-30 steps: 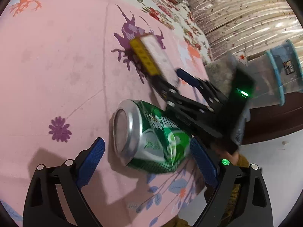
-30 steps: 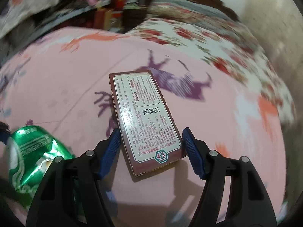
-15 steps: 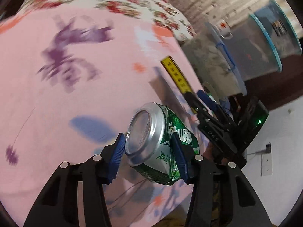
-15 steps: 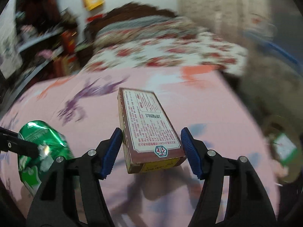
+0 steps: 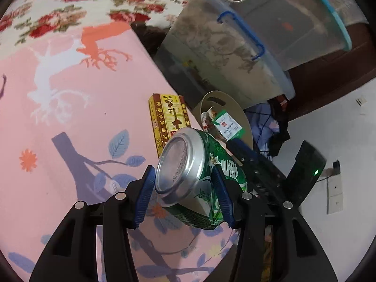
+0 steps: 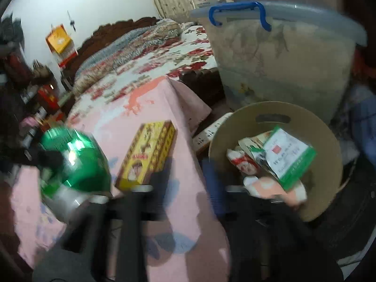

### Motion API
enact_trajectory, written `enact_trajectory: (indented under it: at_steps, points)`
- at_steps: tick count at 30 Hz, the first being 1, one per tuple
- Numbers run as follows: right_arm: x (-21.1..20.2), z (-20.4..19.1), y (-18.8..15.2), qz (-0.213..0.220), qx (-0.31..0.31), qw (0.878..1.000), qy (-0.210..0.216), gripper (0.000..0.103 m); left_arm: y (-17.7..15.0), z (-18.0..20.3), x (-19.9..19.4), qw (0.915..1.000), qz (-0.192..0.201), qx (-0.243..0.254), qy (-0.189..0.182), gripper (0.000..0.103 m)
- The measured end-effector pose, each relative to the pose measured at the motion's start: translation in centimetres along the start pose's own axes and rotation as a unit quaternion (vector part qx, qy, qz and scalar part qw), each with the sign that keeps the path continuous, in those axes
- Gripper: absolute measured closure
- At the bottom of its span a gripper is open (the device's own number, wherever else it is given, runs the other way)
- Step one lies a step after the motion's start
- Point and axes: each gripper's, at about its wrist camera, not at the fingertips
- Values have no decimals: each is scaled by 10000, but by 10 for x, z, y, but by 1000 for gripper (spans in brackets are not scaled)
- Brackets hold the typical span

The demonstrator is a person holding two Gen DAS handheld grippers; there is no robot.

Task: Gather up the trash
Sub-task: 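Carry the green can and yellow box to the wastebasket beside the bed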

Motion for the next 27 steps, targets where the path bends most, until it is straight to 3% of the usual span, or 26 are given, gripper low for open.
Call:
enact_trajectory:
  at_steps: [1,3,6,9,11,12,13,15,18,20,27]
  points:
    - [-1,7,3,110,154,9997,164,10,3,-2,-2,10000,57,-19,-22,56]
    - [8,2,12,53,44,9996,266,11,10,-5,-10,9997,227,-13,-28,56]
    - [29,-29,20,-246,-663,9972,-243,14,17,-28,-39,9982,560,-227,56,55]
    - [50,-64,19,-500,-1053,9928,-266,14,20,-56,-72,9947,900,-485,92,55]
    - [68,-89,17,-725,-1413,9857,-566,14,23,-69,-87,9926,1037,-614,132,56]
    - [76,-97,15,-849,-1632,9795,-820,23,25,-71,-89,9924,1037,-647,143,56]
    - [85,-104,12,-987,-1873,9719,-1031,37,27,-72,-88,9926,1004,-659,151,56]
    - [85,-103,9,-949,-1896,9720,-1013,39,30,-66,-82,9941,920,-558,146,56]
    - [66,-78,10,-700,-1398,9841,-844,40,35,-45,-57,9968,716,-349,102,56]
    - [44,-49,14,-450,-1010,9875,-1125,40,41,-23,-31,9984,526,-190,-1,56]
    - [-2,72,11,-250,164,9809,-1924,40,64,73,80,9988,-104,425,-202,56]
Point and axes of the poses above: each gripper's, at about its wrist camera, not at the fingertips, and x roughly the way its jaws point, z to its right, y to its top, and after that the axes turned 13 degrees about -x, right-handed
